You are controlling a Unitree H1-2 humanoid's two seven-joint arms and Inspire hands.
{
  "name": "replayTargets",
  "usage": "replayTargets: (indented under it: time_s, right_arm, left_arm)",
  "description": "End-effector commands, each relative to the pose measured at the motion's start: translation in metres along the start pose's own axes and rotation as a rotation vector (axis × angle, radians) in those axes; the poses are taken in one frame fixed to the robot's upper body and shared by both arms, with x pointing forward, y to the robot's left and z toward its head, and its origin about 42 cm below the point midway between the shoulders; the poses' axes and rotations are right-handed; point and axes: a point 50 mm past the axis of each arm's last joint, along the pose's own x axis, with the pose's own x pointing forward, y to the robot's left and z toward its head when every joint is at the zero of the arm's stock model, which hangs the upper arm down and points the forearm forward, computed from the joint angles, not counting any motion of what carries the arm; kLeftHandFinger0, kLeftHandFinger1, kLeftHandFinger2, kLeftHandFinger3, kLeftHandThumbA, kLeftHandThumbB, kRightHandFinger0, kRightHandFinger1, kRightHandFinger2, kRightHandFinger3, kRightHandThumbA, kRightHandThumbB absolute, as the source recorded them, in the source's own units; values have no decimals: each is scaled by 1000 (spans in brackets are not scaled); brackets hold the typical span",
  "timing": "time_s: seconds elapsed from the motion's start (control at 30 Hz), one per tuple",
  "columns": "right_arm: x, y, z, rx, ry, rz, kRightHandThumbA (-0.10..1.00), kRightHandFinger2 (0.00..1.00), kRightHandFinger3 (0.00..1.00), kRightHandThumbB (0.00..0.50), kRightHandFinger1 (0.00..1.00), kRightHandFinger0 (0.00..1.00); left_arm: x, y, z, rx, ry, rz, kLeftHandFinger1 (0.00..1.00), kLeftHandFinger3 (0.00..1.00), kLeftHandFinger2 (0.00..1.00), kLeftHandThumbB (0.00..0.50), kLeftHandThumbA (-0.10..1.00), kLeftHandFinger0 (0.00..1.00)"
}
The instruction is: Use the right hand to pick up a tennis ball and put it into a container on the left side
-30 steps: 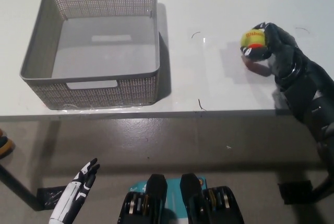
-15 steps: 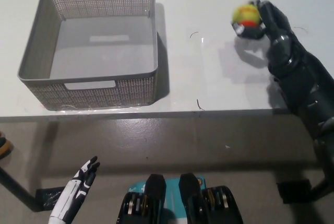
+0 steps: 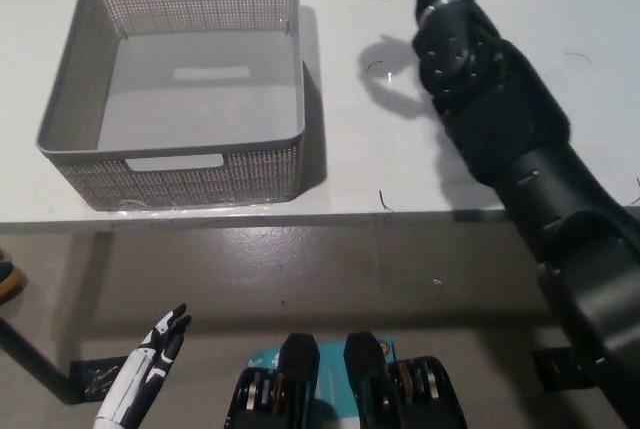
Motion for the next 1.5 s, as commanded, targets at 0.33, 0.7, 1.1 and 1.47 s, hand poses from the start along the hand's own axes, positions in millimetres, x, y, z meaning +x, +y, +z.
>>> replayTargets:
  time_s: [0.33, 0.7, 1.1, 1.47]
  right_arm:
    - [11, 81, 134, -2, -181, 159, -100, 820, 937, 193, 432, 0]
    - [-7, 132, 131, -51, -147, 249, -100, 847, 848, 200, 437, 0]
    - [2, 115, 113, -224, -77, 362, 773, 1000, 1000, 461, 1000, 1000]
    - [16, 60, 133, -102, -183, 233, 1000, 1000, 1000, 458, 1000, 1000]
  left_arm:
    - [-5, -7, -3, -26, -20, -9, 1000, 1000, 1000, 409, 980, 1000]
    - [-4, -9, 1, -20, -22, -29, 1000, 1000, 1000, 408, 963, 1000]
    - [-1, -7, 3, 4, -21, -40, 1000, 1000, 1000, 435, 1000, 1000]
    - [-4, -10, 1, -7, -24, -40, 1000, 1000, 1000, 404, 970, 1000]
